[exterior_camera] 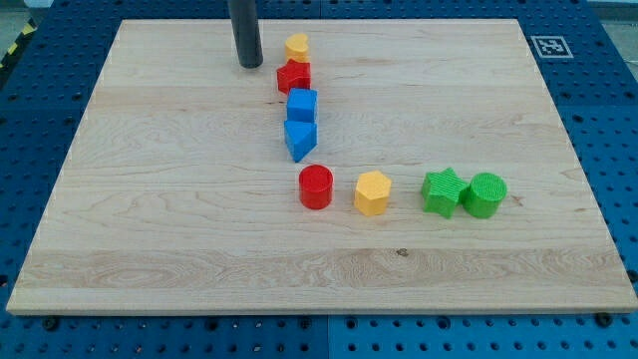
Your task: Push the yellow heart down
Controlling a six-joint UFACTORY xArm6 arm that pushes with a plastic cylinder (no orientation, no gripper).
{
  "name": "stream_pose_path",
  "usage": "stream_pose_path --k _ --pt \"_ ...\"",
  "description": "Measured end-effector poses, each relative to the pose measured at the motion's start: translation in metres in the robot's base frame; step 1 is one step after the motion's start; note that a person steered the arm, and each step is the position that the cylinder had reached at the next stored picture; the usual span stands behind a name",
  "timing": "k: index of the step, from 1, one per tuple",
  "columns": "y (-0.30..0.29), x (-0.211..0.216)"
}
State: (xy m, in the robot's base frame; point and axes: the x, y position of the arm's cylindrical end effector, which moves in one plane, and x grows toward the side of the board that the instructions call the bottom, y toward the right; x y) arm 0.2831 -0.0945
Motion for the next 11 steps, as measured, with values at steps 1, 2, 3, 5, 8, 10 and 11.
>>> stream_pose_path --k 1,2,3,5,8,10,11 --pt "0.011 0.000" --pt "0.010 0.000" --pt "0.021 0.000" --pt "-0.018 -0.024" --pt "0.076 -0.018" --pt "0.069 0.036" --pt "0.069 0.046"
